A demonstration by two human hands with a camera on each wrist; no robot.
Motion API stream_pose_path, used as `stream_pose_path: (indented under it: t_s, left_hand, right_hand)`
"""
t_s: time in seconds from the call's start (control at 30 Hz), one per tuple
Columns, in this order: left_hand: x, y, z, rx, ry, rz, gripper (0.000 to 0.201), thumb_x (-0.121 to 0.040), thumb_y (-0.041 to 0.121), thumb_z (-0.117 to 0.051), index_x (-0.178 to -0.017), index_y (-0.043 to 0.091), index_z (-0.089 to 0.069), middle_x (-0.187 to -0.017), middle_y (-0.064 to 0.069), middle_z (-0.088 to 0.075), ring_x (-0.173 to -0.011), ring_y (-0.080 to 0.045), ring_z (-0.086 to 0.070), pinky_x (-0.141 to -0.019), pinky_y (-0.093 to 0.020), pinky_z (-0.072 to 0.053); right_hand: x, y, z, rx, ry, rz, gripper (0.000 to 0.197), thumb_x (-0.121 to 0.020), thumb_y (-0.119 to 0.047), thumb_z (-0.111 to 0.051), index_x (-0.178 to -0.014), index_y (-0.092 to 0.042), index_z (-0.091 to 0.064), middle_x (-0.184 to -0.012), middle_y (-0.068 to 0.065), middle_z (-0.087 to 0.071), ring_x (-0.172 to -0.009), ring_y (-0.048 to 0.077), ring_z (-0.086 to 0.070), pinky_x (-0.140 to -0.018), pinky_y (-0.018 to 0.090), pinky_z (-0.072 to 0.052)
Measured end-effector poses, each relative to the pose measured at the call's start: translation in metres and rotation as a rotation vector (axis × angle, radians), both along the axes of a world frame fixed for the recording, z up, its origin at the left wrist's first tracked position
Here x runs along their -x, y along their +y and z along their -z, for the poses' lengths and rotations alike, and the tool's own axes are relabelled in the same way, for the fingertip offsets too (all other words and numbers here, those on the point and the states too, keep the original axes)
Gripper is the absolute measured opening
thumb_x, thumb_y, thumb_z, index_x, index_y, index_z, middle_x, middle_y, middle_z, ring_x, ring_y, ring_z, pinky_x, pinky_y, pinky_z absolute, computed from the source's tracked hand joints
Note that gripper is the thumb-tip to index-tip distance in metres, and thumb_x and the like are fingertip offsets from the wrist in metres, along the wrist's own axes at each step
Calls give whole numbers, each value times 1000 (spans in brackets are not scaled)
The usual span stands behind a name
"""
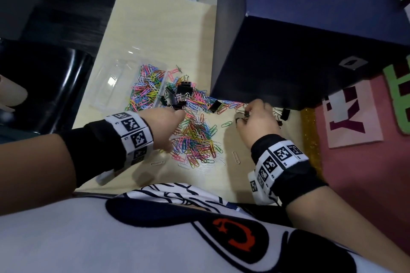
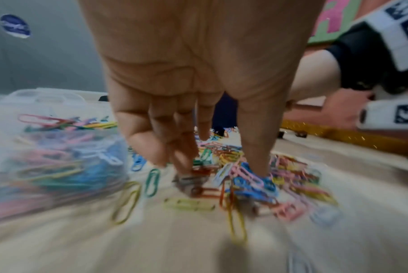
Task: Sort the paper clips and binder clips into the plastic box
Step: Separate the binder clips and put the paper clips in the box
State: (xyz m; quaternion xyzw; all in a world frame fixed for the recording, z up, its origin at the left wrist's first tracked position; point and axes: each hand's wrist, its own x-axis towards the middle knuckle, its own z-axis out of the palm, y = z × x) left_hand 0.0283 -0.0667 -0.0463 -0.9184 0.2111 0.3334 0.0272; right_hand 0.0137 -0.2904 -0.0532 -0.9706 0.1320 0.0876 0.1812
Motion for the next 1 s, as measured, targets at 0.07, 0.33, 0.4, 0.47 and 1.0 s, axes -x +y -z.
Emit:
stream_pose_path:
  t_s: [0.07, 0.33, 0.4, 0.47, 1.0]
  left_hand:
    - [7, 9, 0, -124, 43, 22, 73, -68, 41, -82, -119, 13, -38, -112, -7, -58, -97, -26, -61, -73, -35, -50]
    - [25, 19, 17, -219, 110, 36, 47, -78, 32, -72, -112, 10, -47, -101, -8, -63, -91, -28, -62, -77, -35, -54]
    - [25, 11, 19, -181, 99, 58, 41, -83, 27, -66, -114, 8, -46, -105, -11, -62, -96, -29, -61, -75, -34, -49]
    - [23, 3, 21, -141, 70, 76, 36, -87, 22, -63, -116, 7, -47, -109, -11, -61, -100, -29, -60, -73, -33, -46]
    - [24, 4, 17, -52, -73, -49, 28, -92, 15, -46, -118, 8, -49, -114, -10, -46, -97, -26, -57, -76, -34, -46]
  right_hand:
    - [3, 7, 1, 2, 104, -103, 29, -91, -20, -53, -118, -10, -49, -119, 9, -50, -98, 27, -56, -74, 28, -42]
    - [14, 27, 7, 505, 742, -784, 30, -93, -9, -45, -117, -5, -62, -117, 11, -62, -103, 27, -62, -82, 31, -50]
    - [15, 31, 11, 438, 676, -688, 29, -93, -9, -46, -117, -4, -61, -118, 12, -62, -108, 27, -61, -85, 31, -50]
    - [13, 40, 17, 324, 584, -561, 23, -91, -11, -52, -111, -4, -62, -109, 11, -64, -104, 27, -62, -79, 29, -50]
    - [13, 50, 9, 69, 415, -351, 51, -83, 5, -45, -132, -7, -42, -130, 12, -36, -114, 30, -52, -94, 35, -45]
